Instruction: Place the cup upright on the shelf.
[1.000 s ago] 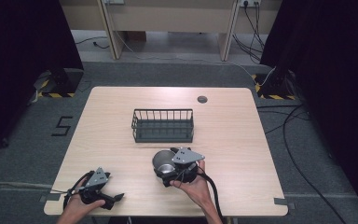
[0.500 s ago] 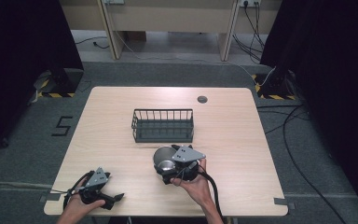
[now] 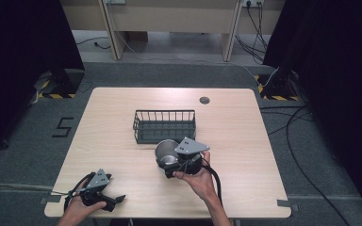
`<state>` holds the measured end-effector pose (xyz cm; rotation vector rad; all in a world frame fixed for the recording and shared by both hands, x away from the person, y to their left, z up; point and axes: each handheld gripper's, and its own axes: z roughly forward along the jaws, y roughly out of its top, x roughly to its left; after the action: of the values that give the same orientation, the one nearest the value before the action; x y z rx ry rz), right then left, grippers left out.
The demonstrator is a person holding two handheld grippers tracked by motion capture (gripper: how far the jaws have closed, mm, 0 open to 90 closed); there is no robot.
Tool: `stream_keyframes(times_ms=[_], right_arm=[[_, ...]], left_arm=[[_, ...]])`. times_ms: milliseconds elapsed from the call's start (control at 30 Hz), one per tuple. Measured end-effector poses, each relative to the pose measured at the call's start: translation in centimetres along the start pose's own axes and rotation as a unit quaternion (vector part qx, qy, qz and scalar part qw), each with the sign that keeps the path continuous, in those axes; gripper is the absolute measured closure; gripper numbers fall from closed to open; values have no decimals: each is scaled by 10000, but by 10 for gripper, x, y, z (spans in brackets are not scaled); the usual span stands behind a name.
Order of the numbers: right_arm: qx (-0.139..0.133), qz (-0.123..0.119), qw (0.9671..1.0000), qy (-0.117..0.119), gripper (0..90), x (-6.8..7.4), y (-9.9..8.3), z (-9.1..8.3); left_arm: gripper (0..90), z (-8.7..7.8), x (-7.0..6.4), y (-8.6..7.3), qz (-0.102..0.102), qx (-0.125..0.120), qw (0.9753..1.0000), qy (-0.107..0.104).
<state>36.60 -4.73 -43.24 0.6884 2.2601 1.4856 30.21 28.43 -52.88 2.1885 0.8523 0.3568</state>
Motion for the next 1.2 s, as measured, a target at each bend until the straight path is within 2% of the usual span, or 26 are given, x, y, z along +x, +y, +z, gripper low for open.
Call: stream_keyframes(times_ms=[533,933,1200], right_arm=[[-3,49,10000,-21,63,-17,35,-2],[35,33,10000,-35,64,-30,66,7],[68,6,10000,-49,64,-38,81,10]], left_arm=[[0,0,0,0,-14,-20,10000,2],[0,0,0,0,-17,-18,10000,1],[0,0,0,0,-15,-17,10000,0]])
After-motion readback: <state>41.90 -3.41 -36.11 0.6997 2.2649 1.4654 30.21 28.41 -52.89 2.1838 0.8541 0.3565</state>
